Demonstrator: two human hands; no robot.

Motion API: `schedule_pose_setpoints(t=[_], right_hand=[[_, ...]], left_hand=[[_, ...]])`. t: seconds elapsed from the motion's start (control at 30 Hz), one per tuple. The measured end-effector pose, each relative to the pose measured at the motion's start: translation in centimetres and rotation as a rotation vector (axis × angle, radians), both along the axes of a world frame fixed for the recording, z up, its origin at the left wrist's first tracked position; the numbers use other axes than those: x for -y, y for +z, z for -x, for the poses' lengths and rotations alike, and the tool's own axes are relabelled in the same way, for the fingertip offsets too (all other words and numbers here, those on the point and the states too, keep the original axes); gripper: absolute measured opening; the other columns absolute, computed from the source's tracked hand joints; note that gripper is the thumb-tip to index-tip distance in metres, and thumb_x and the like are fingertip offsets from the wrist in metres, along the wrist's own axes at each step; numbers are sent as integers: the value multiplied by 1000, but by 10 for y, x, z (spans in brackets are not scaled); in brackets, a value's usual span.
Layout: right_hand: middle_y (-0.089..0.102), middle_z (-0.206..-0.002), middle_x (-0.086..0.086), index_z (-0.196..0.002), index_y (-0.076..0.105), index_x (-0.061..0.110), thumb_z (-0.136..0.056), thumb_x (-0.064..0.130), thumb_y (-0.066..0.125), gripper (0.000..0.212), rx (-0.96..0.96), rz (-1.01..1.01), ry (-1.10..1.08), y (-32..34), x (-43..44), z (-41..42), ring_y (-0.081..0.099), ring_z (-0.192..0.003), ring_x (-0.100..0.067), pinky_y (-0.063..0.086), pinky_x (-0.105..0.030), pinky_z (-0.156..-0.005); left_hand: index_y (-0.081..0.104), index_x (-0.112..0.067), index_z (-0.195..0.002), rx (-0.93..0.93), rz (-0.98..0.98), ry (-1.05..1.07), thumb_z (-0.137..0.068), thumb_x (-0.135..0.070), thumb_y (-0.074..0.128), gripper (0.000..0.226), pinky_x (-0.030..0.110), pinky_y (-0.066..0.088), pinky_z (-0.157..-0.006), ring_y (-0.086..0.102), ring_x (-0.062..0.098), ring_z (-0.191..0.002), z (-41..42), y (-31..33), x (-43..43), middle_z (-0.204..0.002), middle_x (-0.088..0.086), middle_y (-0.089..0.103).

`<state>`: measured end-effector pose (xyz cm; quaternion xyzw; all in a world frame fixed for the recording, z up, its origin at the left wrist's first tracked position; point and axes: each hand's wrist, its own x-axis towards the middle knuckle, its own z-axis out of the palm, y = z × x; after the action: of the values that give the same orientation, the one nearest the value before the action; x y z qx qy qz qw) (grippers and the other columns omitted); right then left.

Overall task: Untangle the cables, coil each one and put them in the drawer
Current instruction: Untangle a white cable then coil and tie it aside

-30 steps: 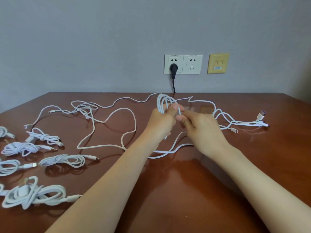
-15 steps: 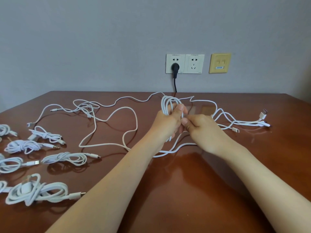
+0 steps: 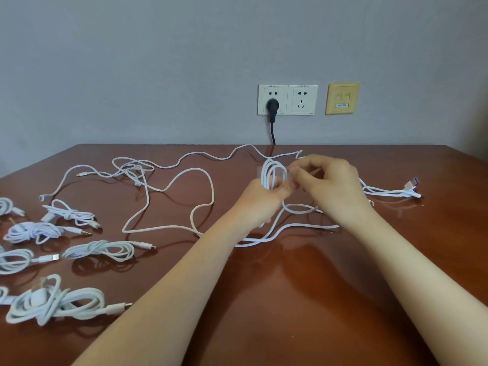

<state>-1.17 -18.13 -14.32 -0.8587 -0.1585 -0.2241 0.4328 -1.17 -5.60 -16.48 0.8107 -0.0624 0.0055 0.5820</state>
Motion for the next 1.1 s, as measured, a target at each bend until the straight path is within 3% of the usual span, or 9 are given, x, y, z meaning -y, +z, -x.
schedule_pose_setpoints(t=[0.17,0.33,0.57,0.67,0.73,0.87,0.93,1.0,1.1], right_hand=[[61,-67,14,-78,68,20,-81,16,69,6,-13,-4,24,0,0,0,54,-60,10,38,-1,-59],[64,-70,0,-81,73,10,-81,9,68,5,79,2,-37,-2,-1,3,56,-67,-10,38,-7,-63],[59,-64,10,-80,71,8,-79,0,65,10,199,-74,-10,-10,-5,2,52,-60,13,36,-2,-61],[56,-60,18,-78,72,11,-78,1,67,11,203,-146,-29,-8,-8,3,52,-57,11,37,-3,-60],[57,-58,13,-75,71,14,-77,1,69,13,211,-168,-43,-6,-9,6,52,-56,9,38,-4,-59],[54,-44,9,-65,64,19,-79,2,68,22,27,-206,-19,-2,-5,9,50,-42,2,36,-4,-45],[54,-39,8,-64,64,19,-79,3,68,22,-77,-230,13,0,-2,8,50,-35,-4,44,-12,-42],[56,-40,8,-62,65,23,-78,6,70,24,-111,-189,6,0,0,6,53,-40,-6,49,-21,-54],[60,-44,6,-60,65,25,-77,6,71,26,-149,-190,21,-2,4,1,57,-45,-9,52,-30,-65]], left_hand=[[38,-16,-63,-13,-40,-24,-89,-45,55,43,24,20,-42,21,12,-40,0,-2,3,-50,1,25],[35,-18,-60,-26,-6,-53,-91,-34,56,40,22,20,-40,23,11,-41,1,-1,4,-49,0,27],[37,-16,-64,-121,53,-182,-93,-15,50,32,14,20,-33,23,4,-29,6,3,2,-36,-8,26],[41,-16,-65,-169,119,-197,-94,-15,49,30,15,17,-33,22,5,-29,6,5,-1,-36,-6,26],[40,-12,-64,-162,96,-200,-93,-7,47,30,14,17,-33,22,5,-28,7,5,0,-35,-6,27],[52,-1,-66,-6,-89,-229,-95,-14,50,32,18,23,-37,26,4,-29,10,3,3,-32,-10,29],[54,-17,-54,58,-180,-257,-98,-16,46,45,20,29,-43,33,4,-29,11,3,3,-30,-9,35],[52,-23,-61,68,-247,-274,-99,-16,42,40,20,34,-45,38,2,-32,10,2,3,-31,-13,41],[50,-15,-63,41,-263,-271,-99,-21,40,39,23,33,-47,35,2,-33,7,0,0,-31,-11,38]])
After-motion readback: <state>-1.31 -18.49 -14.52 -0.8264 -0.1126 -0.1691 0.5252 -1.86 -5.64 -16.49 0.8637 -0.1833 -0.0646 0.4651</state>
